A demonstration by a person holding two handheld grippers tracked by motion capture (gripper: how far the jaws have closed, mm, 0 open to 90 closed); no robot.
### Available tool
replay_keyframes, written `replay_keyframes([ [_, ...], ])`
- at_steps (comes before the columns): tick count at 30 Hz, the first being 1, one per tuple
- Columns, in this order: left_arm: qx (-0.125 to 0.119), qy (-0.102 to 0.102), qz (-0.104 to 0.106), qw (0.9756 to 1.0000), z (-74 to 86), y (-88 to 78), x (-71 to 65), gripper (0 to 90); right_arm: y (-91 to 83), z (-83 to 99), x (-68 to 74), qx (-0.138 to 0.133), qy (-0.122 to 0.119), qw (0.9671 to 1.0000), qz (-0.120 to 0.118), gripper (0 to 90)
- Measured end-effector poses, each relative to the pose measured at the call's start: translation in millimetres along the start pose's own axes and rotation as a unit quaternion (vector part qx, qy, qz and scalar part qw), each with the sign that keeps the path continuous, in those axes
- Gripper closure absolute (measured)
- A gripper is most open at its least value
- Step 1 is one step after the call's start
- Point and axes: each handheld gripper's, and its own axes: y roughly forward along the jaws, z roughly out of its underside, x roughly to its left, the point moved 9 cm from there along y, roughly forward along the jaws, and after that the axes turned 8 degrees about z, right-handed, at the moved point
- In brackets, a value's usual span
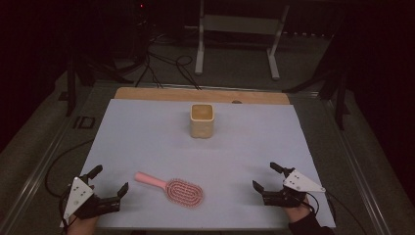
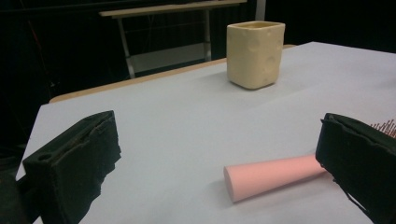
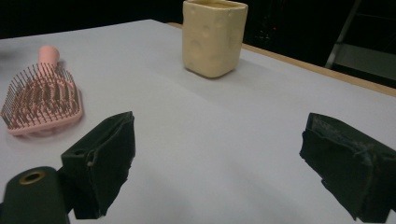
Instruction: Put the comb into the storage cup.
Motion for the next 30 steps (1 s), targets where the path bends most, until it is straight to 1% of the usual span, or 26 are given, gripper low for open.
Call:
replay_keyframes([
  [5, -0.001, -0.001, 0.0, 1.0, -0.1, 0.0, 0.4, 0.0, -1.2, -0.9, -1.2, -0.002, 0.003, 1.0, 0.003, 10.1],
  [8, 0.002, 0.004, 0.002, 1.0, -1.4, 0.2, -0.3, 0.0, -2.7, -1.4, -1.9, -0.002, -0.002, 1.0, 0.006, 10.1],
  [10, 0.004, 0.004, 0.003, 1.0, -2.3, -0.4, -1.2, 0.0, -3.5, -2.5, -2.2, -0.005, 0.001, 1.0, 0.005, 10.1],
  [12, 0.003, 0.006, 0.004, 1.0, -3.9, -0.9, -2.0, 0.0, -3.7, -2.7, -1.7, -0.004, -0.001, 1.0, 0.004, 10.1],
  [15, 0.003, 0.007, 0.002, 1.0, -7.7, -2.7, -1.4, 0.0, -4.2, -3.9, -0.4, -0.006, 0.0, 1.0, 0.003, 10.1],
  [17, 0.001, 0.008, 0.002, 1.0, -10.9, -4.1, -0.6, 0.0, -3.9, -3.9, 0.0, -0.005, -0.006, 1.0, 0.006, 10.1],
  [20, 0.005, 0.001, 0.002, 1.0, -18.9, -7.2, 1.1, 0.0, -4.0, -4.6, -0.4, -0.007, -0.007, 0.9999, 0.009, 10.1],
  [21, 0.005, 0.001, 0.002, 1.0, -18.9, -7.2, 1.1, 0.0, -4.0, -4.6, -0.4, -0.007, -0.007, 0.9999, 0.009, 10.1],
  [23, 0.004, 0.002, 0.001, 1.0, -24.5, -8.5, 0.8, 0.0, -3.9, -5.5, -0.5, -0.008, -0.007, 0.9999, 0.009, 10.1],
  [25, 0.014, 0.005, 0.009, 0.9999, -31.8, -8.3, -1.0, 0.0, -3.7, -6.2, 0.3, -0.008, -0.008, 0.9999, 0.008, 10.1],
  [26, 0.019, 0.003, 0.015, 0.9997, -33.5, -8.0, -2.0, 0.0, -3.5, -6.0, 0.6, -0.008, -0.008, 0.9999, 0.008, 10.1],
  [27, 0.019, 0.003, 0.015, 0.9997, -33.5, -8.0, -2.0, 0.0, -3.2, -5.9, 1.0, -0.008, -0.009, 0.9999, 0.008, 10.1],
  [29, 0.031, 0.008, 0.02, 0.9993, -36.7, -7.1, -2.9, 0.0, -3.0, -5.9, 1.7, -0.007, -0.009, 0.9999, 0.006, 10.1],
  [30, 0.032, 0.008, 0.023, 0.9992, -39.0, -6.6, -2.8, 0.0, -2.9, -5.9, 2.1, -0.008, -0.009, 0.9999, 0.006, 10.1],
])
